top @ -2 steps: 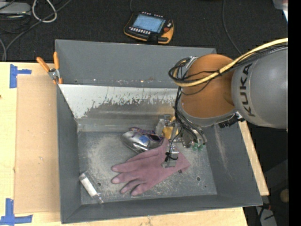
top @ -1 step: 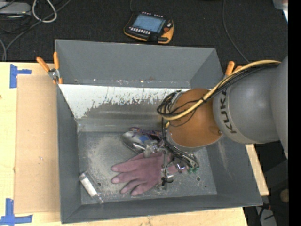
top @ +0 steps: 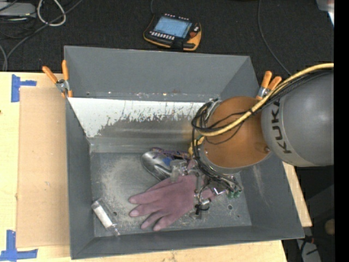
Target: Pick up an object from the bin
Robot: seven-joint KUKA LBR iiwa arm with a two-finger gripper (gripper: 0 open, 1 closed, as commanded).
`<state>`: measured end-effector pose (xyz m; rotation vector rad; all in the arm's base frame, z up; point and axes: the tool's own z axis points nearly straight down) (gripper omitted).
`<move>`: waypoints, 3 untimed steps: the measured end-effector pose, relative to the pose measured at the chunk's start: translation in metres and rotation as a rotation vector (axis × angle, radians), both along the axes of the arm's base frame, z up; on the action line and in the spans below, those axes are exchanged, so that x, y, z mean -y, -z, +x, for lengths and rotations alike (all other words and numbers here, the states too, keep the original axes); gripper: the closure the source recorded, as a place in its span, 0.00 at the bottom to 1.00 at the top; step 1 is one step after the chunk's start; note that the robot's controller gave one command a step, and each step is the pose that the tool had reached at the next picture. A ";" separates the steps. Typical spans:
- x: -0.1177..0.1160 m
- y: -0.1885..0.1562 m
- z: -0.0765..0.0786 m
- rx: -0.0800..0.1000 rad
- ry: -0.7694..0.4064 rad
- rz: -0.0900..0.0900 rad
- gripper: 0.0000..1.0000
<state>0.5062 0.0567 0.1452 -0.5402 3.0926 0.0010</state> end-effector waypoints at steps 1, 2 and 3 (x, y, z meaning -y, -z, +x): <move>0.022 0.047 0.029 -0.013 -0.325 0.002 0.00; -0.055 0.076 0.089 0.003 -0.471 0.003 0.00; 0.025 0.075 0.059 -0.012 -0.629 0.002 1.00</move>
Offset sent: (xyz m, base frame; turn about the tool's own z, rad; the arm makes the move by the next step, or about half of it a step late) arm 0.0896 0.0526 -0.0752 -0.4725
